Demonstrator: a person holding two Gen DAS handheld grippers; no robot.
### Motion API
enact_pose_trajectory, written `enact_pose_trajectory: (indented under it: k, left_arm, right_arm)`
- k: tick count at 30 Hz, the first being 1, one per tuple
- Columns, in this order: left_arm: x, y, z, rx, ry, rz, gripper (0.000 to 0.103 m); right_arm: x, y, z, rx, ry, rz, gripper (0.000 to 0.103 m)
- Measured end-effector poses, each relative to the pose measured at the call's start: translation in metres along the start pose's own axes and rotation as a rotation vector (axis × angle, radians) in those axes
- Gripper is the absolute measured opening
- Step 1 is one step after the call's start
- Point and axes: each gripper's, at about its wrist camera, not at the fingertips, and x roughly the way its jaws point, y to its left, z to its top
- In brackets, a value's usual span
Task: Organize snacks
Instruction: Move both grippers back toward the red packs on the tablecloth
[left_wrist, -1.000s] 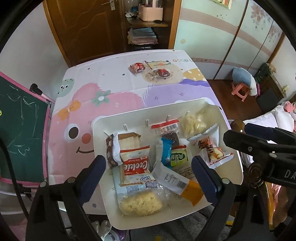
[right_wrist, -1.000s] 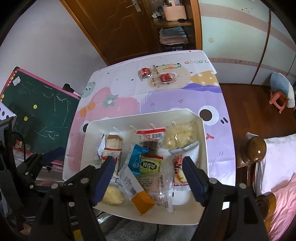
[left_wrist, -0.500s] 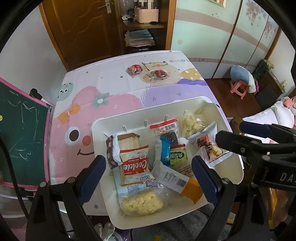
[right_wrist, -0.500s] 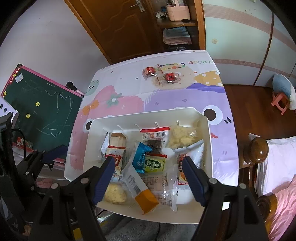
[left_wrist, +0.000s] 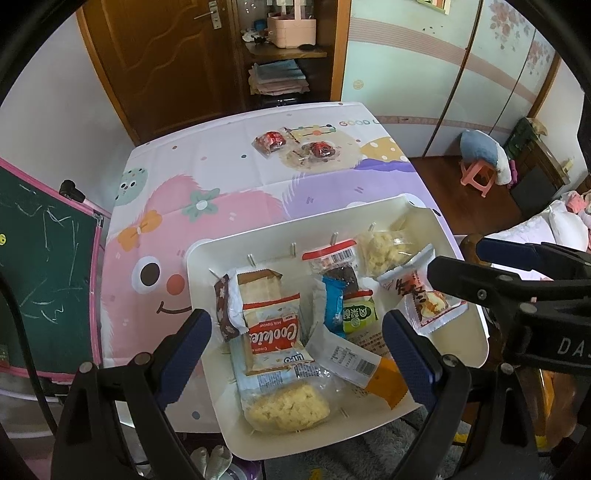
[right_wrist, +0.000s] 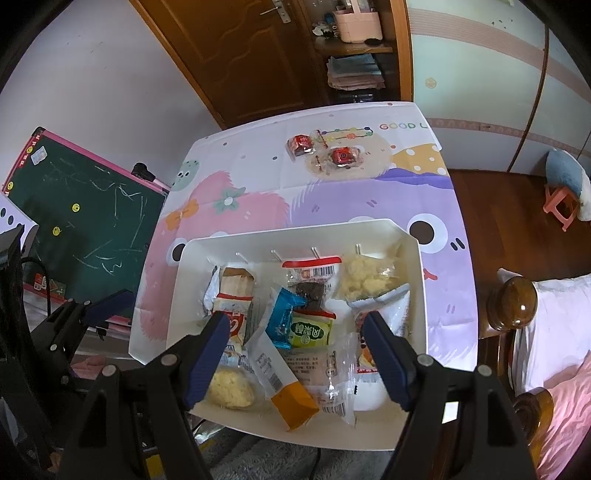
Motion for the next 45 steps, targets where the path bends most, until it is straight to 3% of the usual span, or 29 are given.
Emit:
enact_pose_trajectory:
  k: [16, 24, 35, 40, 45]
  left_arm:
    - [0.007, 0.044, 0.062, -0.020, -0.042, 0.029, 0.093]
    - [0.003, 0.066, 0.132, 0.007, -0.112, 0.051, 0.093]
    - [-0.032, 0.082, 0.247, 0.087, -0.291, 0.053, 0.095]
    - [-0.006, 0.080, 0.291, 0.128, -0.297, 0.065, 0.097]
    - [0.060, 0.075, 0.319, 0.211, -0.214, 0.030, 0.097]
  right_arm:
    - [0.010, -0.007, 0.043, 0.022, -0.024, -0.026, 0.075]
    - [0.009, -0.004, 0.099, -0.017, -0.055, -0.087, 0.075]
    - [-0.044, 0.001, 0.207, -0.084, -0.240, -0.156, 0.075]
    - [-0.027, -0.004, 0.248, -0.093, -0.228, -0.152, 0.075]
    - [0.042, -0.018, 0.269, -0.081, -0.102, -0.172, 0.075]
